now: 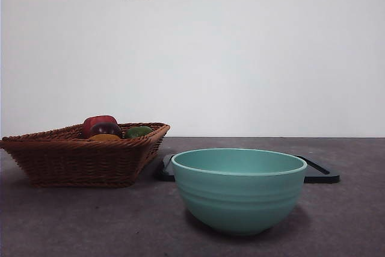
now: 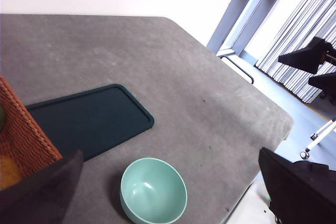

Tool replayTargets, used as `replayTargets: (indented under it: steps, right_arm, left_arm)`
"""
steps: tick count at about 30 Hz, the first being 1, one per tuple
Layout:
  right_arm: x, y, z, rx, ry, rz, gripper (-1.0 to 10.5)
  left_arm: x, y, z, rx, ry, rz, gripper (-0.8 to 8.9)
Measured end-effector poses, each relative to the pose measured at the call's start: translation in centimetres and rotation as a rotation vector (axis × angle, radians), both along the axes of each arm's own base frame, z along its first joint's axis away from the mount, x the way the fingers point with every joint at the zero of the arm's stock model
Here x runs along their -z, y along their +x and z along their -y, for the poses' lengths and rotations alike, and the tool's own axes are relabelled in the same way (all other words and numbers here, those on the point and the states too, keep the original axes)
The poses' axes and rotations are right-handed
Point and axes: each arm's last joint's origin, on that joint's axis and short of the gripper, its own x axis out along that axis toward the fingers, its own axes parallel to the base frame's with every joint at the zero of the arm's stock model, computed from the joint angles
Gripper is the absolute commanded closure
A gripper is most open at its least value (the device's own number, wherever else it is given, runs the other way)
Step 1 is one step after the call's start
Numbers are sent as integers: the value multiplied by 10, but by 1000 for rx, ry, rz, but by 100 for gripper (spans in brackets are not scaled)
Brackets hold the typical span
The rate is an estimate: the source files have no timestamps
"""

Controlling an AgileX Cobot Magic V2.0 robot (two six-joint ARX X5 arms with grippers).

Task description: Pick up the wifruite, put it on the bowl, pick up the plate, put it on desk

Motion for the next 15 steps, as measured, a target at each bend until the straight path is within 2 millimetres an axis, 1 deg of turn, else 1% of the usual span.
replayTargets:
  steps: [8,11,15]
  right_arm:
    - [0,0,0,0,0,0,291]
    - [0,0,0,0,0,0,291]
    - [0,0,0,0,0,0,291]
  left_arm:
    - [2,0,0,-4,1,-36,189]
    - [5,3,1,-4,29,-106,189]
    - [10,17,7,-5,88,-243,189]
